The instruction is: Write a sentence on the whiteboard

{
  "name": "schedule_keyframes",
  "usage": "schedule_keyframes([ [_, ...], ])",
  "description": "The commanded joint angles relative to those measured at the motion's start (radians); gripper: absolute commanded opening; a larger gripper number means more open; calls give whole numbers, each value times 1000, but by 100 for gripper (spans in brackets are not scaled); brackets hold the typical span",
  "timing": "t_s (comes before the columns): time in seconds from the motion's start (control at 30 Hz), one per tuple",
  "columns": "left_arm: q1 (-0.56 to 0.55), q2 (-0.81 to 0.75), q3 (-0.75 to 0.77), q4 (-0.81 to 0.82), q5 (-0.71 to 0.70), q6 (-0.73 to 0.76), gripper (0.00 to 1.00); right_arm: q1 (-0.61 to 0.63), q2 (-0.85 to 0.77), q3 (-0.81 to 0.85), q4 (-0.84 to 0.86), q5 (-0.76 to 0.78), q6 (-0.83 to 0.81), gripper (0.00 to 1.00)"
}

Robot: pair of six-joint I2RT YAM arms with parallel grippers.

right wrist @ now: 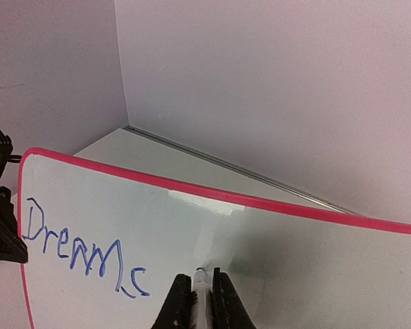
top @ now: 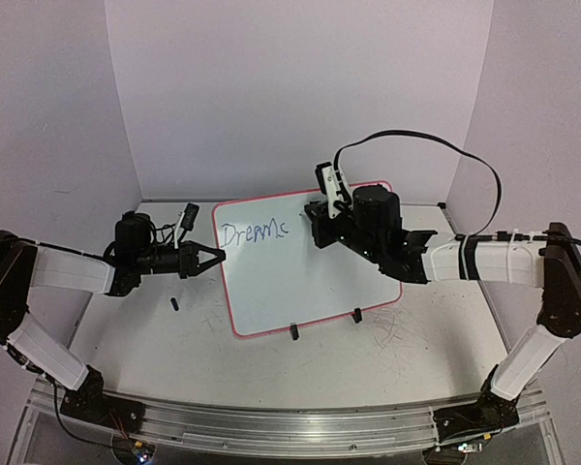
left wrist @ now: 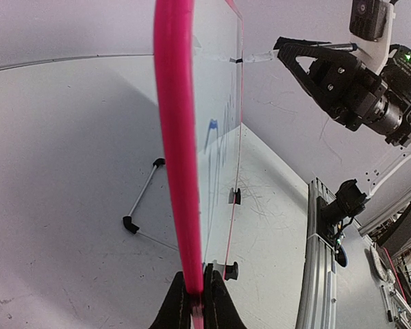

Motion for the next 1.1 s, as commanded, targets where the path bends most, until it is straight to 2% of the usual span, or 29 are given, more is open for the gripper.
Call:
schedule_keyframes([
  [0.0,-3,-11,42,18,-34,65,0,9,1,-20,12,7,0,0],
  [0.4,-3,-17,39,17,-36,65,0,26,-18,-81,4,6,84,0],
  [0.7,-3,-20,36,15,-34,63,0,22,-68,-67,2,73,50,0],
  [0.87,-3,-23,36,16,-37,63,0,22,-90,-51,19,-20,46,0],
  [1.07,-3,-21,39,15,-34,62,0,21,-30,4,38,-59,54,0],
])
